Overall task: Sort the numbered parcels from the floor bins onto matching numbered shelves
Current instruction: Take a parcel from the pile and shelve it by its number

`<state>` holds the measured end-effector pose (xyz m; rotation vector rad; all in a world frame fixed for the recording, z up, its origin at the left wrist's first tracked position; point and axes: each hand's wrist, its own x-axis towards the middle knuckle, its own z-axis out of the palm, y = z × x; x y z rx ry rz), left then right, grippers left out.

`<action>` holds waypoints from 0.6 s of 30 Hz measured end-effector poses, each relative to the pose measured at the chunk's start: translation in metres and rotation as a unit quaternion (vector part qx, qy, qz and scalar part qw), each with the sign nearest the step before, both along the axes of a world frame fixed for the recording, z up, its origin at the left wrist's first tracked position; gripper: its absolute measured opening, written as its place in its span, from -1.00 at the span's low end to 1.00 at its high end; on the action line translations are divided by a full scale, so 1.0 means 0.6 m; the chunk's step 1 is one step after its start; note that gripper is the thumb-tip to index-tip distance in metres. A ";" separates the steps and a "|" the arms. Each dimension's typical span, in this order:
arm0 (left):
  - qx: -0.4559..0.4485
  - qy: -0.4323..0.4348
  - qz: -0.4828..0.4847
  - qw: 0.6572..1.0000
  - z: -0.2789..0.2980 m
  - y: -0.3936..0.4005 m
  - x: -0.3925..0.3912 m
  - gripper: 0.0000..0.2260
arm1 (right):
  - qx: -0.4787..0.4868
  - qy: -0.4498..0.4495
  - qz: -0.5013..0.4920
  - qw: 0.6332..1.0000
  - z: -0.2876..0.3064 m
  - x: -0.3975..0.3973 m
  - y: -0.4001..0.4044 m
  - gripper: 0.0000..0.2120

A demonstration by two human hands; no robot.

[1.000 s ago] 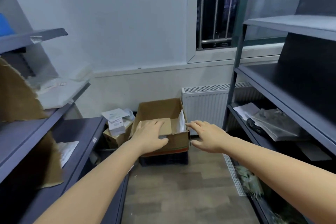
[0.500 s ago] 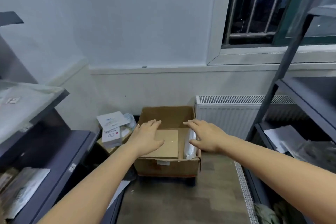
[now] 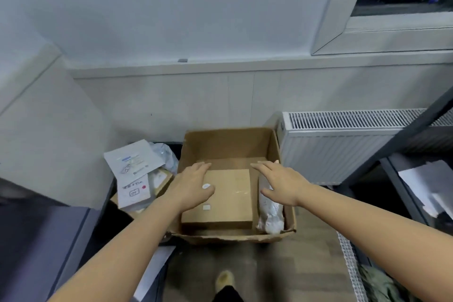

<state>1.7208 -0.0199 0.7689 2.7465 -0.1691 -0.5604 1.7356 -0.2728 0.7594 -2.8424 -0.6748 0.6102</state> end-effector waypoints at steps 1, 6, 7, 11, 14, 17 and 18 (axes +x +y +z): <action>-0.005 0.013 0.000 1.000 -0.018 0.008 0.023 -0.40 | 0.002 0.009 -0.009 1.000 -0.017 0.021 0.008 -0.35; -0.011 0.101 0.025 0.995 -0.125 0.047 0.106 -0.42 | -0.009 0.068 -0.044 0.997 -0.112 0.100 0.026 -0.37; -0.015 0.120 0.039 0.992 -0.149 0.052 0.117 -0.42 | -0.013 0.082 -0.046 0.995 -0.135 0.112 0.027 -0.37; -0.012 0.162 0.067 0.985 -0.251 0.059 0.149 -0.43 | -0.018 0.133 -0.069 0.989 -0.240 0.158 0.030 -0.36; -0.024 0.167 0.103 0.980 -0.329 0.062 0.172 -0.42 | -0.023 0.173 -0.093 0.980 -0.325 0.187 0.031 -0.37; -0.044 0.188 0.176 0.965 -0.403 0.061 0.193 -0.45 | -0.017 0.222 -0.134 0.966 -0.401 0.202 0.032 -0.42; -0.045 0.193 0.200 0.960 -0.428 0.063 0.199 -0.45 | -0.011 0.236 -0.152 0.960 -0.427 0.205 0.033 -0.42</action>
